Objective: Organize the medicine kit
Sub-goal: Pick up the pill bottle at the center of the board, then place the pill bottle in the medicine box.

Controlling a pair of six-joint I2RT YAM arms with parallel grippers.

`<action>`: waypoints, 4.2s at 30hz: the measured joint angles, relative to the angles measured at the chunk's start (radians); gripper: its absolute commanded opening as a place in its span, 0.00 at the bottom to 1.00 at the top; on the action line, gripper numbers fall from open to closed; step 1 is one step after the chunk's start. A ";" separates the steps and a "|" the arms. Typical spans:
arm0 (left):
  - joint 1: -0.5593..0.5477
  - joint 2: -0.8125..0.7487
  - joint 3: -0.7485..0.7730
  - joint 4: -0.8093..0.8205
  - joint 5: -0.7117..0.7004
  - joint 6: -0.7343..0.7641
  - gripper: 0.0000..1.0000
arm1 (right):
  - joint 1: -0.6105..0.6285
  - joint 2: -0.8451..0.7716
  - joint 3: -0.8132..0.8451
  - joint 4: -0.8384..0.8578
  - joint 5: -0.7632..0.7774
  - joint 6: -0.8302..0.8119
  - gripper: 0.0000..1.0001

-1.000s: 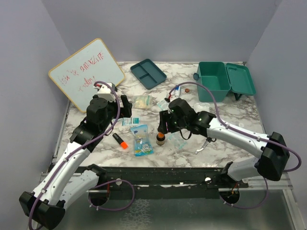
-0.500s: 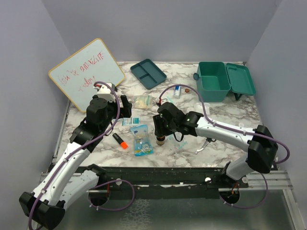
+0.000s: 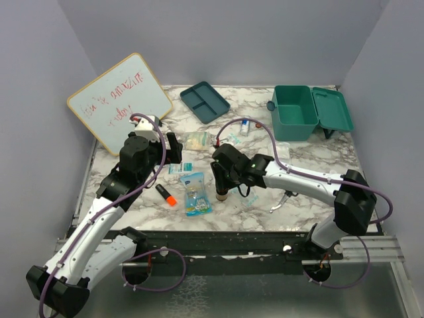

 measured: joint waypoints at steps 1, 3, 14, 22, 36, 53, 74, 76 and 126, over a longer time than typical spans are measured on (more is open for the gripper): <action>-0.001 0.000 0.000 0.000 0.000 0.000 0.99 | 0.000 0.000 0.000 -0.003 0.002 0.000 0.49; -0.002 0.000 0.000 0.000 0.000 0.001 0.99 | 0.000 0.000 0.000 -0.008 0.005 0.000 0.47; -0.002 -0.002 0.000 0.000 0.000 0.001 0.99 | 0.005 0.001 0.005 -0.029 0.023 0.005 0.19; -0.003 -0.008 0.000 0.000 0.001 0.001 0.99 | 0.005 -0.003 0.069 -0.093 0.095 0.013 0.01; -0.023 -0.014 -0.016 0.001 0.013 0.000 0.99 | -0.134 -0.006 0.383 -0.135 0.417 -0.087 0.01; -0.025 -0.026 -0.024 0.002 0.072 0.002 0.99 | -0.726 0.217 0.597 0.029 0.398 -0.228 0.01; -0.029 -0.040 -0.026 0.002 0.075 0.009 0.99 | -0.883 0.524 0.686 0.061 0.171 -0.193 0.01; -0.029 -0.042 -0.026 0.002 0.075 0.009 0.99 | -0.895 0.524 0.668 0.093 0.149 -0.195 0.01; -0.030 -0.017 -0.031 0.002 0.076 0.016 0.99 | -0.911 0.554 0.752 0.213 0.073 -0.315 0.40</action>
